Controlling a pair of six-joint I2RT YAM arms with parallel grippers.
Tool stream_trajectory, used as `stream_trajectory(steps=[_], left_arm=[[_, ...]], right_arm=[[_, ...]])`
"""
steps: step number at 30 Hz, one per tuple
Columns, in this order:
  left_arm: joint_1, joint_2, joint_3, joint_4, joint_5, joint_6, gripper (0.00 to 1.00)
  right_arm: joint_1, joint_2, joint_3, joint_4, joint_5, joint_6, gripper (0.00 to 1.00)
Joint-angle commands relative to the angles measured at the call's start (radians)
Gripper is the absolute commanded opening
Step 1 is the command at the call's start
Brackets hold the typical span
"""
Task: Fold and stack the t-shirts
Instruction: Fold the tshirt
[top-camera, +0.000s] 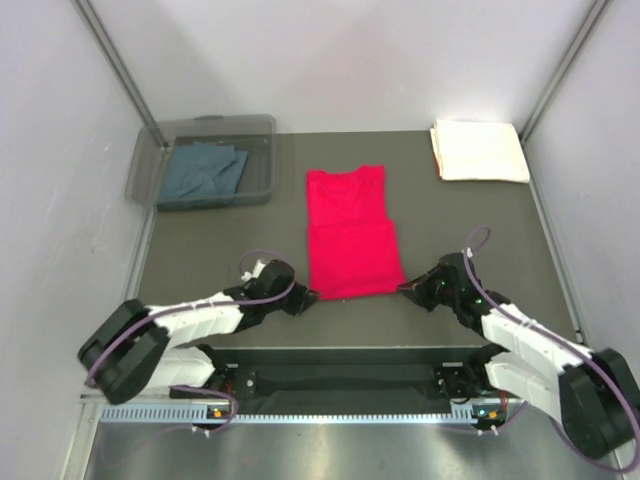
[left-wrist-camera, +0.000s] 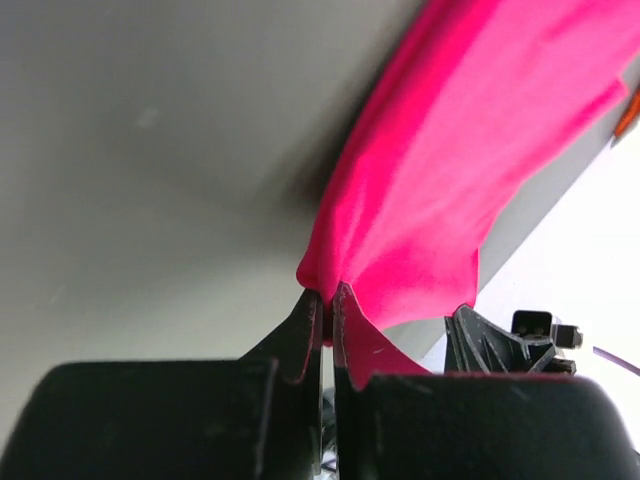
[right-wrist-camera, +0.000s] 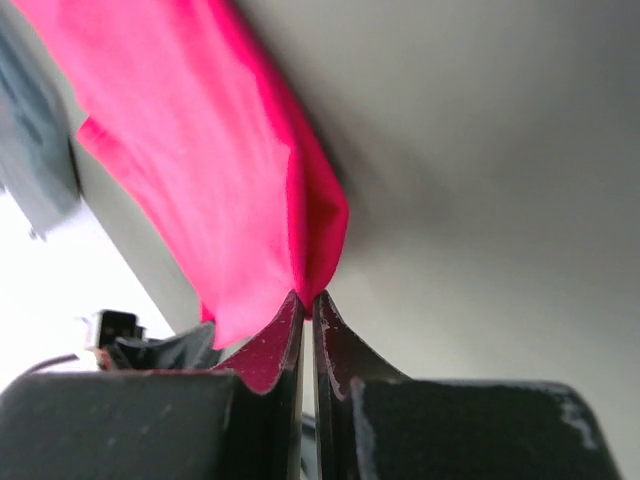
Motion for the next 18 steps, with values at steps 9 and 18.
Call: stream_trajectory(steps=[9, 18], left_arm=[[-0.284, -0.440, -0.085, -0.433, -0.196, -0.179, 0.00], [-0.421, -0.498, -0.007, -0.570, -0.283, -0.228, 0.00]], right_arm=[[0.409, -0.501, -0.063, -0.446, 0.257, 0.256, 0.00], [0.719, -0.457, 0.044, -0.524, 0.447, 0.417, 0.00]])
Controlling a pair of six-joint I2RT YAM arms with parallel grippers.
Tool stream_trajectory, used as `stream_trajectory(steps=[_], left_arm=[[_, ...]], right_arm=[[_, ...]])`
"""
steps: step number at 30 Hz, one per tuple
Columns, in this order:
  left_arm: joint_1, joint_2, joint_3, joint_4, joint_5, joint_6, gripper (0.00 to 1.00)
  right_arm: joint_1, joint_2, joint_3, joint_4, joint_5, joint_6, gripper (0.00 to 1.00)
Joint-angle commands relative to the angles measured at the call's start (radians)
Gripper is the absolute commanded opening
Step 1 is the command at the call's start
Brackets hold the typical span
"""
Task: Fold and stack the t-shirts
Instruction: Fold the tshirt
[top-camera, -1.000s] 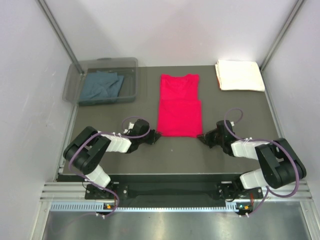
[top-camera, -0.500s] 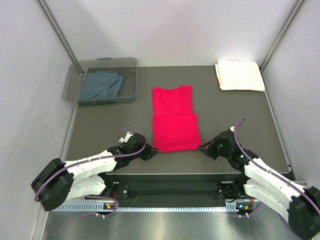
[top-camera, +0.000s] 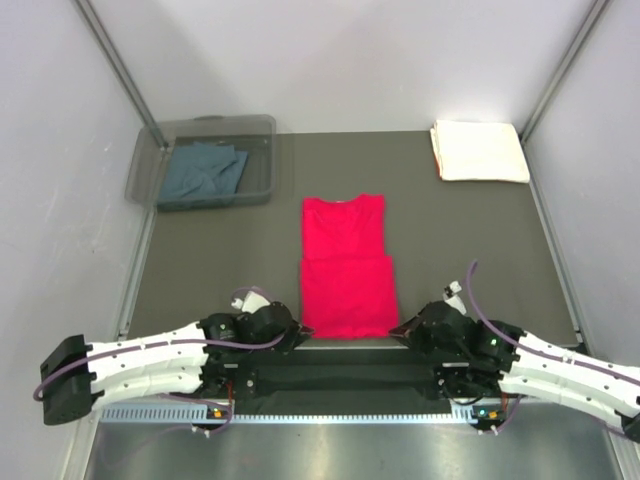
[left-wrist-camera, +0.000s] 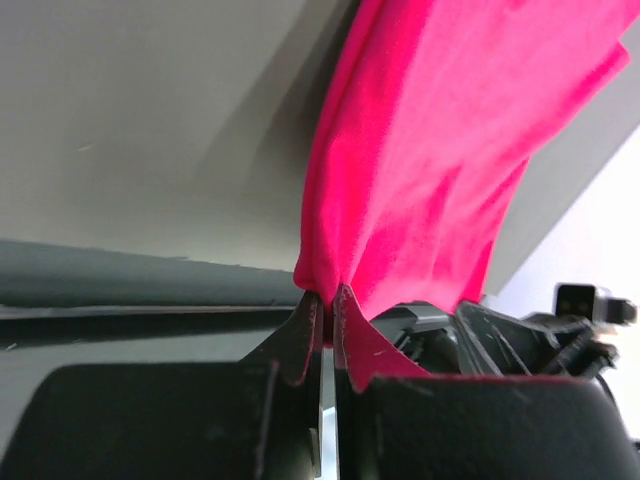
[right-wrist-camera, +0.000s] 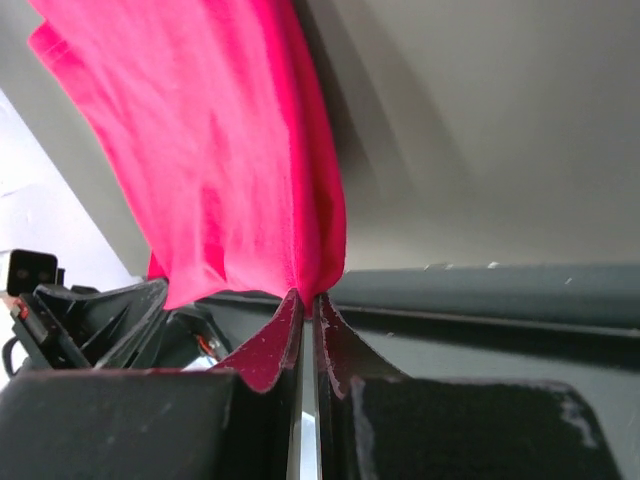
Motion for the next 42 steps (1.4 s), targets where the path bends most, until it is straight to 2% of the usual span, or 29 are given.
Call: stream_trajectory(steps=[1, 5, 9, 10, 11, 12, 13, 14, 17, 19, 23, 29, 33, 42], left_arm=[[-0.017, -0.031, 0.072, -0.118, -0.085, -0.035, 0.00], [-0.016, -0.051, 0.146, -0.164, -0.157, 0.039, 0.00], [0.013, -0.030, 0.221, -0.141, -0.245, 0.134, 0.00], [0.043, -0.002, 0.243, -0.132, -0.231, 0.163, 0.00], [0.085, 0.015, 0.275, -0.086, -0.207, 0.207, 0.00], [0.200, 0.036, 0.295, -0.049, -0.111, 0.314, 0.00], [0.258, 0.091, 0.312, -0.026, -0.068, 0.358, 0.00], [0.359, 0.120, 0.354, -0.014, -0.022, 0.391, 0.00], [0.521, 0.246, 0.416, 0.067, 0.109, 0.502, 0.00], [0.576, 0.344, 0.488, 0.115, 0.175, 0.545, 0.00], [0.699, 0.502, 0.623, 0.161, 0.244, 0.605, 0.00], [0.808, 0.737, 0.818, 0.202, 0.387, 0.668, 0.00], [0.842, 0.890, 0.930, 0.222, 0.450, 0.689, 0.00], [0.886, 1.104, 1.111, 0.251, 0.497, 0.697, 0.00]], right_arm=[[0.057, 0.023, 0.091, -0.031, 0.112, 0.068, 0.00], [0.053, 0.042, 0.149, -0.039, 0.144, 0.013, 0.00], [-0.082, 0.098, 0.215, 0.024, 0.081, -0.157, 0.00], [-0.181, 0.118, 0.238, 0.030, 0.022, -0.259, 0.00], [-0.226, 0.143, 0.263, 0.032, -0.003, -0.301, 0.00], [-0.272, 0.184, 0.315, 0.032, -0.026, -0.341, 0.00], [-0.370, 0.206, 0.336, 0.052, -0.086, -0.381, 0.00], [-0.415, 0.230, 0.356, 0.068, -0.118, -0.448, 0.00], [-0.541, 0.373, 0.459, 0.113, -0.230, -0.564, 0.00], [-0.597, 0.492, 0.534, 0.153, -0.311, -0.614, 0.00], [-0.654, 0.702, 0.698, 0.173, -0.380, -0.671, 0.00], [-0.723, 0.929, 0.888, 0.196, -0.465, -0.707, 0.00], [-0.765, 1.039, 0.996, 0.202, -0.502, -0.711, 0.00], [-0.831, 1.279, 1.206, 0.199, -0.586, -0.742, 0.00]])
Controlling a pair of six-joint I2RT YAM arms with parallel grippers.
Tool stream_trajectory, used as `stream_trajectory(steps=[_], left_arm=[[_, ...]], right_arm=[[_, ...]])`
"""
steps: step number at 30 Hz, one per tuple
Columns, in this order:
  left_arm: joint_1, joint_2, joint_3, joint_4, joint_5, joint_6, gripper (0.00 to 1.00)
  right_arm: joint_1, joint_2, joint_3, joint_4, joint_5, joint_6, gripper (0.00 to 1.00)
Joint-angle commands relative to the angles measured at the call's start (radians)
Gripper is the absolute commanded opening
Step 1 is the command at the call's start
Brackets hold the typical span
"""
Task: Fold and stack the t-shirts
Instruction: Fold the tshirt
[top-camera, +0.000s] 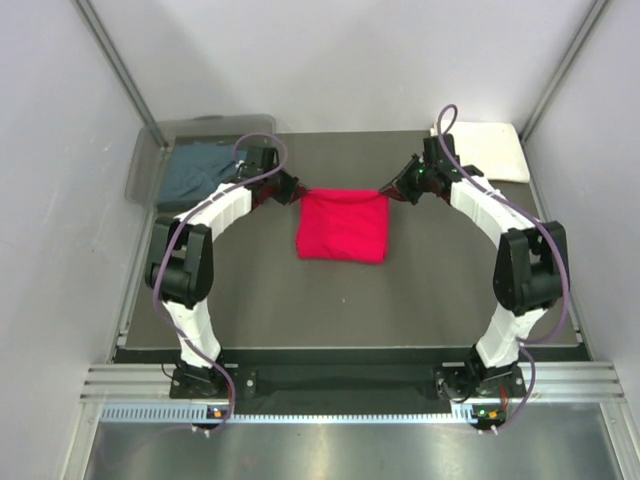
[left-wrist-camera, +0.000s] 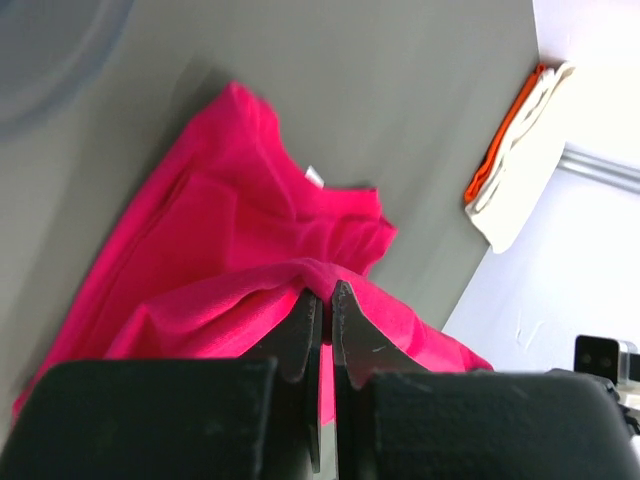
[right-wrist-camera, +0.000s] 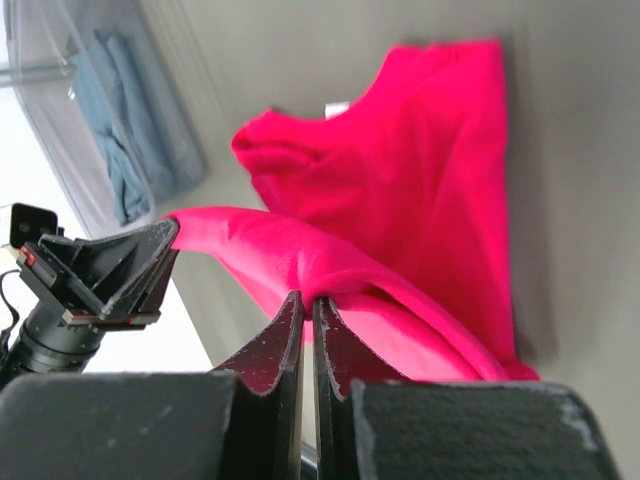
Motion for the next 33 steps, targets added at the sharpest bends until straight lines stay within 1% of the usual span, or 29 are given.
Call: stream_trajectory(steps=[1, 6, 15, 17, 18, 19, 20, 21, 22, 23, 24, 25, 26, 27, 28, 29, 30, 31, 32, 33], left_arm=[[0.020, 0.054, 0.083, 0.073, 0.031, 0.023, 0.00], [0.037, 0.167, 0.168, 0.062, 0.070, 0.028, 0.00], [0.050, 0.273, 0.265, 0.021, 0.062, 0.035, 0.00], [0.055, 0.310, 0.314, -0.019, 0.054, 0.072, 0.00], [0.055, 0.328, 0.343, -0.048, 0.036, 0.095, 0.09], [0.057, 0.350, 0.388, -0.085, 0.031, 0.124, 0.09], [0.057, 0.386, 0.476, -0.114, 0.019, 0.202, 0.12], [0.055, 0.402, 0.533, -0.181, -0.001, 0.246, 0.25], [0.051, 0.416, 0.590, -0.232, -0.015, 0.291, 0.30], [0.047, 0.430, 0.645, -0.279, -0.022, 0.375, 0.33], [0.044, 0.425, 0.726, -0.344, -0.036, 0.418, 0.34], [0.032, 0.413, 0.741, -0.367, -0.058, 0.457, 0.39], [0.026, 0.360, 0.732, -0.373, -0.068, 0.518, 0.46], [0.023, 0.327, 0.678, -0.366, -0.065, 0.541, 0.51], [0.023, 0.293, 0.635, -0.352, -0.044, 0.551, 0.53], [0.023, 0.222, 0.586, -0.329, -0.026, 0.560, 0.52], [0.023, 0.182, 0.527, -0.294, 0.015, 0.560, 0.51], [0.020, 0.139, 0.376, -0.175, 0.055, 0.551, 0.48], [0.017, 0.064, 0.306, -0.116, 0.141, 0.517, 0.40], [0.012, 0.031, 0.225, -0.032, 0.177, 0.502, 0.38]], right_arm=[[-0.029, 0.064, 0.091, 0.032, -0.057, -0.028, 0.00], [-0.061, 0.147, 0.138, 0.049, -0.087, -0.018, 0.00], [-0.093, 0.279, 0.215, 0.069, -0.155, -0.008, 0.00], [-0.099, 0.313, 0.218, 0.097, -0.167, -0.008, 0.03], [-0.119, 0.333, 0.224, 0.107, -0.178, -0.029, 0.08], [-0.136, 0.383, 0.255, 0.123, -0.189, -0.058, 0.19], [-0.150, 0.417, 0.287, 0.132, -0.196, -0.093, 0.25], [-0.186, 0.454, 0.336, 0.091, -0.213, -0.165, 0.29], [-0.202, 0.486, 0.424, 0.056, -0.233, -0.195, 0.29], [-0.211, 0.500, 0.449, 0.036, -0.251, -0.216, 0.32], [-0.214, 0.489, 0.468, 0.020, -0.249, -0.273, 0.43], [-0.214, 0.477, 0.509, -0.010, -0.235, -0.311, 0.47], [-0.216, 0.447, 0.525, -0.077, -0.223, -0.348, 0.52], [-0.214, 0.425, 0.529, -0.099, -0.206, -0.417, 0.54], [-0.210, 0.401, 0.505, -0.113, -0.195, -0.443, 0.56], [-0.204, 0.343, 0.476, -0.106, -0.192, -0.466, 0.56], [-0.185, 0.313, 0.444, -0.098, -0.210, -0.498, 0.57], [-0.170, 0.289, 0.381, -0.094, -0.225, -0.509, 0.57], [-0.155, 0.241, 0.343, -0.056, -0.244, -0.509, 0.56], [-0.118, 0.218, 0.297, -0.016, -0.297, -0.479, 0.56]])
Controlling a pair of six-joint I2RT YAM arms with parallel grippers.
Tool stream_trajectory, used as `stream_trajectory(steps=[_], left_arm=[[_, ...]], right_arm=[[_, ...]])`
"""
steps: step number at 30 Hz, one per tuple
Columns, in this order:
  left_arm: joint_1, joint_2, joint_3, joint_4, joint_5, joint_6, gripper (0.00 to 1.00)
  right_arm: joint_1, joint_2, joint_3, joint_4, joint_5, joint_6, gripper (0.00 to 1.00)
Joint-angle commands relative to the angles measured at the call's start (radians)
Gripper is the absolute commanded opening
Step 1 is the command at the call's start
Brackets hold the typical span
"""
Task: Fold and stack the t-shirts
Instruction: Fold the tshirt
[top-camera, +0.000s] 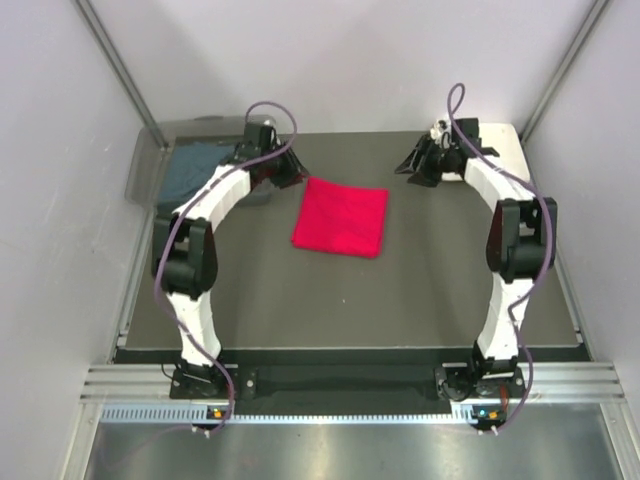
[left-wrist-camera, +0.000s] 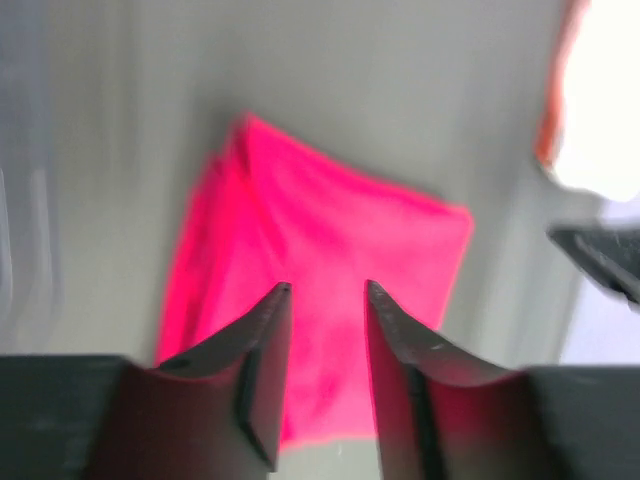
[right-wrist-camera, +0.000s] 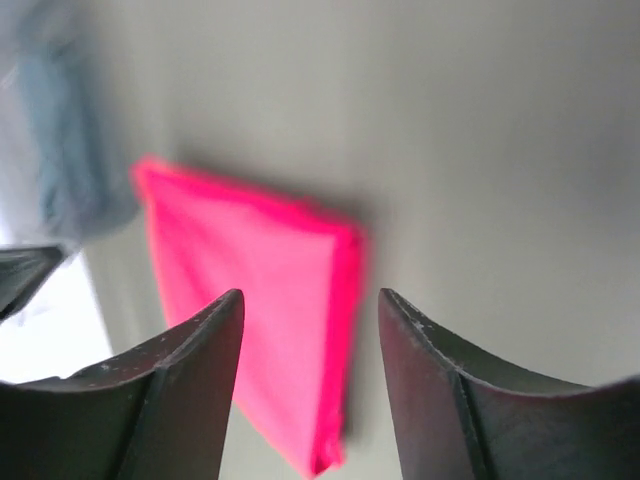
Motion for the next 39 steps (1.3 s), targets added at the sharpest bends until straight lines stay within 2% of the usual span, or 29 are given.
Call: stream_trajectory(steps=[1, 2, 4, 5, 6, 8, 11, 14, 18, 22, 24, 28, 32, 34, 36, 39], left_arm=[[-0.031, -0.186, -0.286, 0.256, 0.162, 0.017, 0.38], [-0.038, -0.212, -0.335, 0.354, 0.175, -0.014, 0.37], [-0.052, -0.200, -0.384, 0.429, 0.213, -0.049, 0.35], [-0.057, -0.170, -0.398, 0.482, 0.216, -0.060, 0.34], [-0.061, -0.153, -0.398, 0.499, 0.210, -0.055, 0.34], [-0.063, -0.092, -0.387, 0.541, 0.206, -0.031, 0.33], [-0.060, 0.008, -0.349, 0.588, 0.180, 0.004, 0.32], [-0.057, 0.106, -0.266, 0.576, 0.118, 0.050, 0.31], [-0.031, 0.209, -0.167, 0.504, -0.004, 0.049, 0.32], [-0.012, 0.312, -0.007, 0.412, -0.060, 0.066, 0.33], [-0.008, 0.349, 0.025, 0.403, -0.064, 0.078, 0.34], [-0.005, 0.399, 0.131, 0.337, -0.107, 0.090, 0.35], [-0.003, 0.470, 0.347, 0.216, -0.097, 0.125, 0.36], [-0.009, 0.447, 0.372, 0.178, -0.089, 0.145, 0.40], [-0.018, 0.366, 0.374, 0.126, -0.097, 0.178, 0.43], [-0.052, 0.179, 0.251, 0.121, -0.109, 0.218, 0.50]], right_arm=[[0.109, -0.176, -0.187, 0.119, -0.115, -0.046, 0.54], [0.128, -0.216, -0.243, 0.267, -0.124, -0.009, 0.52], [0.171, -0.216, -0.380, 0.442, -0.176, 0.147, 0.41], [0.183, -0.201, -0.412, 0.627, -0.193, 0.204, 0.36], [0.206, -0.178, -0.427, 0.691, -0.211, 0.285, 0.31], [0.223, -0.090, -0.435, 0.855, -0.238, 0.339, 0.28], [0.229, 0.021, -0.440, 1.024, -0.227, 0.445, 0.26], [0.203, 0.119, -0.397, 1.065, -0.219, 0.482, 0.26], [0.162, 0.219, -0.300, 0.996, -0.202, 0.436, 0.26], [0.105, 0.313, -0.166, 0.852, -0.201, 0.379, 0.31], [0.077, 0.337, -0.115, 0.775, -0.205, 0.356, 0.33], [0.036, 0.420, 0.090, 0.541, -0.187, 0.315, 0.36], [0.008, 0.451, 0.264, 0.361, -0.167, 0.270, 0.36], [-0.006, 0.436, 0.354, 0.240, -0.161, 0.220, 0.37], [-0.018, 0.396, 0.375, 0.186, -0.153, 0.164, 0.41], [-0.021, 0.266, 0.349, 0.039, -0.114, 0.047, 0.49]])
